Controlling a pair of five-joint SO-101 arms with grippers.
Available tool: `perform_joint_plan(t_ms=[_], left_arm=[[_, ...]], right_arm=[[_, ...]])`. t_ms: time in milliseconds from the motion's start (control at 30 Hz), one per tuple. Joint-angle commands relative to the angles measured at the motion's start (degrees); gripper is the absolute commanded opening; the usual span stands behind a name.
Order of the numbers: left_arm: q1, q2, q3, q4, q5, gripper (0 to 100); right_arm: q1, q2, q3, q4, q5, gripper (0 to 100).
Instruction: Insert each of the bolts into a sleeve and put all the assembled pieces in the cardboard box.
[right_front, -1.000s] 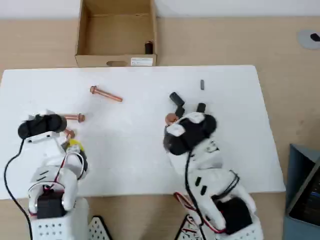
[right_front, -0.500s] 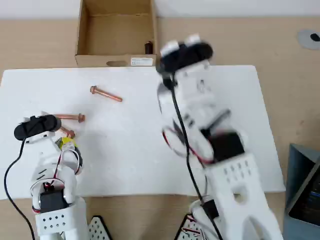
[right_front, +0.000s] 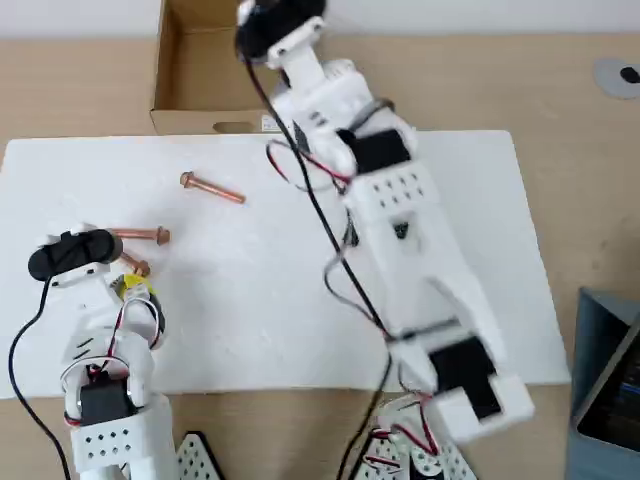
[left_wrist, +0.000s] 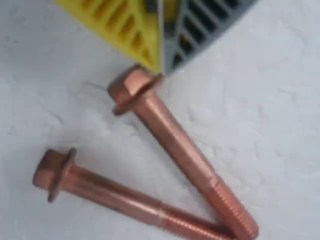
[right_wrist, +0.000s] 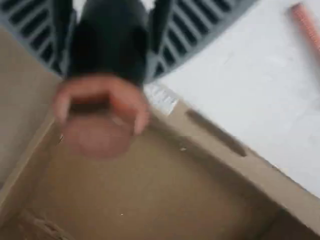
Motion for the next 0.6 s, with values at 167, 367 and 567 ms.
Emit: perform_joint_plan(t_ms=[167, 367, 567], left_arm=[[-0.35, -0.48, 0.62, -0.97, 0.0, 0], [-0.26, -0.48, 0.62, -0.97, 0.0, 0], [-0.26, -0.48, 0.62, -0.97, 0.0, 0]], right_arm=[[0.48, 18.33, -22.73, -3.16, 12.31, 0.9], [0.22, 32.13, -36.18, -3.16, 22.86, 0.9], [0.22, 44.44, -48.84, -2.81, 31.91, 1.1]])
